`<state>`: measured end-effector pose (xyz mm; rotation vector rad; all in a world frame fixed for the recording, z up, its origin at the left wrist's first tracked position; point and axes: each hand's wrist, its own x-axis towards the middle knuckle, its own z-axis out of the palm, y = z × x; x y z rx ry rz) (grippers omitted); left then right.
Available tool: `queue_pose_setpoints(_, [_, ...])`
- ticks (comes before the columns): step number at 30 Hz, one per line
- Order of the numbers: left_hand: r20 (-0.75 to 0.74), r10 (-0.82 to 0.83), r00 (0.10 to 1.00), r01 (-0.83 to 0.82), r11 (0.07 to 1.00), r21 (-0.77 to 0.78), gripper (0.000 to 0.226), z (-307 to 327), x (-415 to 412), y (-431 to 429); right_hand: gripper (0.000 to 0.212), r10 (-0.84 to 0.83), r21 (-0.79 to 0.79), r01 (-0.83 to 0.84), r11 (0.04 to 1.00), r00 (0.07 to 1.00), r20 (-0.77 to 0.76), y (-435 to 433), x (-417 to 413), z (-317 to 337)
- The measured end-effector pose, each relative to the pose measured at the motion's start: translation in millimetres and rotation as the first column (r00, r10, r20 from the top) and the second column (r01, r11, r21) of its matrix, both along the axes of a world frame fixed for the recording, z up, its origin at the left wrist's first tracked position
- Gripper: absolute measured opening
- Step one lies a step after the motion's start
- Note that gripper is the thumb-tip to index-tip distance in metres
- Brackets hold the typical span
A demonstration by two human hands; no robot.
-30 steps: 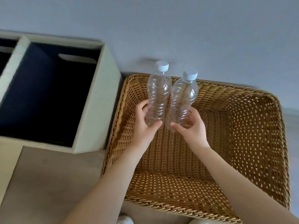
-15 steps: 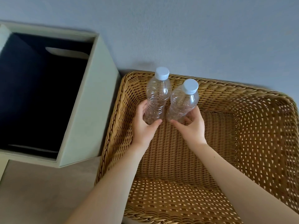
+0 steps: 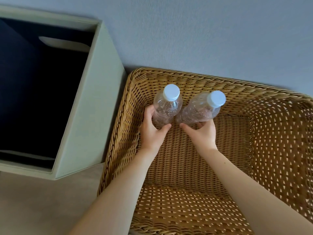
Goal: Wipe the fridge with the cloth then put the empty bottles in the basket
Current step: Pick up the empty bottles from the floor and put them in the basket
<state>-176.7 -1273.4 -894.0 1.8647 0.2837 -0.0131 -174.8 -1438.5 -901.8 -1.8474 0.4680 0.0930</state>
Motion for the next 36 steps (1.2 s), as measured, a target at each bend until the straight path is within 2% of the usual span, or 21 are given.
queue_pose_setpoints(6, [0.004, 0.053, 0.999, -0.053, 0.998, 0.022, 0.078, 3, -6, -2, 0.068, 0.012, -0.05, -0.012, 0.999, 1.0, 0.0, -1, -2, -2])
queue_pose_setpoints(9, [0.0, 0.058, 0.998, -0.058, 0.998, 0.028, 0.073, 0, -7, -2, 0.063, 0.02, -0.121, -0.017, 0.992, 1.0, 0.019, -1, -6, -2])
queue_pose_setpoints(13, [-0.001, 0.052, 0.999, -0.052, 0.998, 0.033, 0.066, -2, -7, -3, 0.069, 0.035, -0.103, -0.034, 0.994, 0.999, 0.015, -2, -6, -2])
queue_pose_setpoints(27, [-0.094, 0.093, 0.991, -0.086, 0.993, 0.08, 0.076, 6, -12, -3, 0.059, 0.057, -0.152, -0.055, 0.987, 0.998, 0.01, -5, -7, 5])
queue_pose_setpoints(36, [-0.181, 0.104, 0.978, -0.096, 0.994, 0.05, 0.078, 28, -29, -1, 0.072, 0.043, -0.131, -0.045, 0.99, 0.999, -0.02, -6, -22, 31])
